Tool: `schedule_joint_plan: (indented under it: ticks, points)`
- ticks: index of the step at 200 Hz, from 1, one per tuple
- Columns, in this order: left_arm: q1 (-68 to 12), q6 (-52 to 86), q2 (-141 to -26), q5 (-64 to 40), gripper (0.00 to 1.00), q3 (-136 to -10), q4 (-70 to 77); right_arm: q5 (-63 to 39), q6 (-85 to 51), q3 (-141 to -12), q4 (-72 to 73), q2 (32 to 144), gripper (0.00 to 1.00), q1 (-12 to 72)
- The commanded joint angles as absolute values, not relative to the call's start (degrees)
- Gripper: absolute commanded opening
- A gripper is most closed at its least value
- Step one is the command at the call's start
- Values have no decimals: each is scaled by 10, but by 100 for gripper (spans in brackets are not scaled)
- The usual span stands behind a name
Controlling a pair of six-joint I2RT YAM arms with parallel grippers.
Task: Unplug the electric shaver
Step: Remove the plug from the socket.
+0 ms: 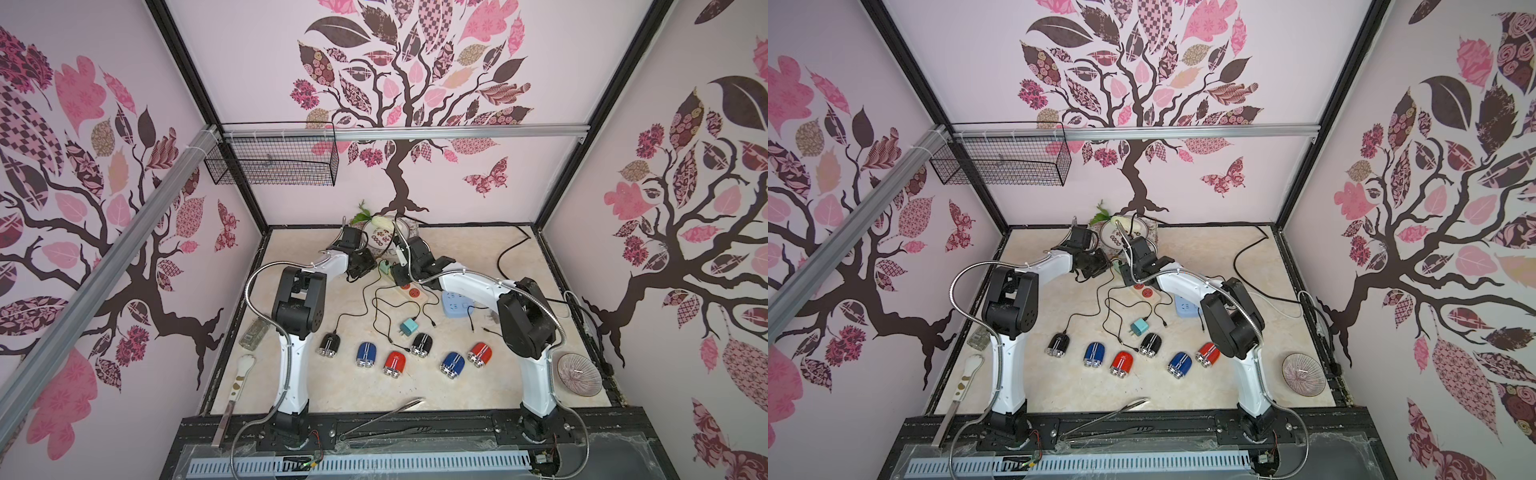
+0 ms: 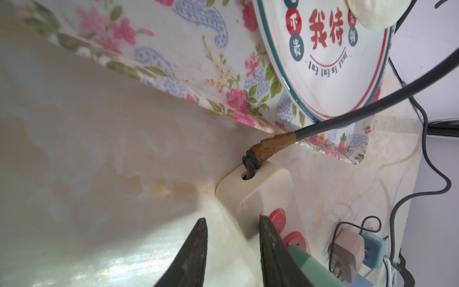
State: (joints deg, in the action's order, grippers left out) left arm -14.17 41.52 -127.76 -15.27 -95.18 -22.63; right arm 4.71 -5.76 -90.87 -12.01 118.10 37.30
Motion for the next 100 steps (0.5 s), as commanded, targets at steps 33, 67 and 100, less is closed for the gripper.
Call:
schedule_joint_plan:
  ticks: [33,67,100]
  points:
    - [-145,403,-1292,-134,35,-979,-250,23,-43,-934,-108,1214,60,370]
    - [-144,403,-1293,-132,35,-979,-252,18,-36,-929,-103,1216,59,371]
    - [-145,405,-1293,-131,34,-980,-252,9,-21,-932,-103,1224,56,371]
